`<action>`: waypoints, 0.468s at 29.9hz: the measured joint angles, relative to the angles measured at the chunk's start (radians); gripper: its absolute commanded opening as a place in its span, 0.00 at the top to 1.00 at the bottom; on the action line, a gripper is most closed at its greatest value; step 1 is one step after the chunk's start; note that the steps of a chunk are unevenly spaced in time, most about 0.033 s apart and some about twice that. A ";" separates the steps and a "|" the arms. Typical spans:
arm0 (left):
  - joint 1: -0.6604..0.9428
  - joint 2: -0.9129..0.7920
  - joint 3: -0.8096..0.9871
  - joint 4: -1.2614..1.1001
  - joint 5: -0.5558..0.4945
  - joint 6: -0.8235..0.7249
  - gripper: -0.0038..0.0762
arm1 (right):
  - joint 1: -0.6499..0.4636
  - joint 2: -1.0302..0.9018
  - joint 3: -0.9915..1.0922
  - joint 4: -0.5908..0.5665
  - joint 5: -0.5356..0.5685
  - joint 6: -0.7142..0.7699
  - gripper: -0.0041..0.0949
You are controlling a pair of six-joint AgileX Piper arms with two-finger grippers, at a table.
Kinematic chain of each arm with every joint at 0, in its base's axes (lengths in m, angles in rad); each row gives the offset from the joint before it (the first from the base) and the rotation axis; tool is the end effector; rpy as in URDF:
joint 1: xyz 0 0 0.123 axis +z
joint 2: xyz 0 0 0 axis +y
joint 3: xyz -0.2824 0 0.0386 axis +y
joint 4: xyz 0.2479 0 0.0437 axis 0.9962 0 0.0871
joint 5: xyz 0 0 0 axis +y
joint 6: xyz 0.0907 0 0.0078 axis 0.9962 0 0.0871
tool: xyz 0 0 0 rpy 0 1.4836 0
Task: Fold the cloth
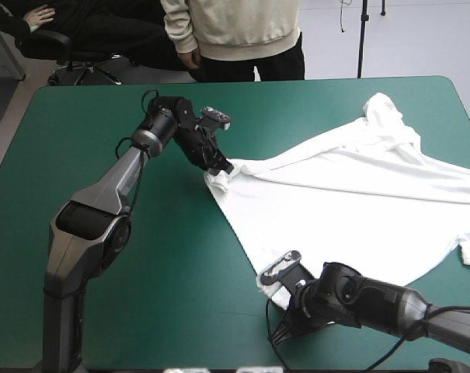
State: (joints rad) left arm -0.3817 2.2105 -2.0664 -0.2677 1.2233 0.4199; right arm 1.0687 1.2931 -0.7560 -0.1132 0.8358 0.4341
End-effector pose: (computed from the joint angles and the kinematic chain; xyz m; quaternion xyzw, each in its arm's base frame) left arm 0.4345 -0.1988 0.2500 0.3579 0.9134 -0.1280 0.1460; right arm 0.1129 0.1898 0.2289 -0.3384 0.9291 0.0625 0.1357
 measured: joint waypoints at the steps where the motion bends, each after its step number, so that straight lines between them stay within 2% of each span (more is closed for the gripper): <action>1: 0.000 -0.011 -0.027 0.004 0.005 -0.002 0.97 | 0.000 -0.025 -0.020 -0.044 0.019 0.040 0.97; 8: 0.012 -0.169 -0.192 0.060 0.008 -0.047 0.97 | 0.000 -0.173 -0.222 -0.322 0.180 0.179 0.97; 11: 0.029 -0.257 -0.233 0.089 0.008 -0.074 0.97 | -0.008 -0.213 -0.351 -0.408 0.227 0.166 0.97; 14: 0.042 -0.351 -0.274 0.118 0.008 -0.100 0.97 | -0.029 -0.221 -0.508 -0.458 0.255 0.079 0.97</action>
State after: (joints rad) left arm -0.3398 1.8591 -2.3401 -0.1497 1.2315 0.3201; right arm 1.0396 1.0725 -1.2636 -0.5707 1.0908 0.5136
